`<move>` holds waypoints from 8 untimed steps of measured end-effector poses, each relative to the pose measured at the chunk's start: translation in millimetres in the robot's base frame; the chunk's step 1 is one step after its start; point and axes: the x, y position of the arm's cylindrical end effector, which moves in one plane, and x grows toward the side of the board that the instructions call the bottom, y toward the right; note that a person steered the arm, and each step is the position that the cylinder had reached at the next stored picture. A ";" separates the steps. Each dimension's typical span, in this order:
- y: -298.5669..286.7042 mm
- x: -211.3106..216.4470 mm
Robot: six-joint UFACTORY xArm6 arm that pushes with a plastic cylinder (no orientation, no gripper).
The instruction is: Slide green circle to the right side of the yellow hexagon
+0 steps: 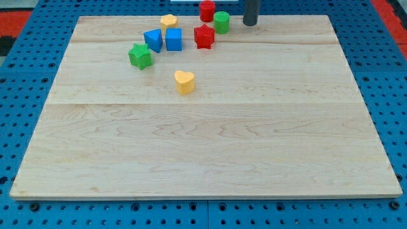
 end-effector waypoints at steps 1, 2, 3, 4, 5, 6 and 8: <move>-45.7 0.2; -63.2 0.2; -75.0 0.2; -85.4 0.2; -93.4 0.2; -99.4 0.2; -63.7 0.2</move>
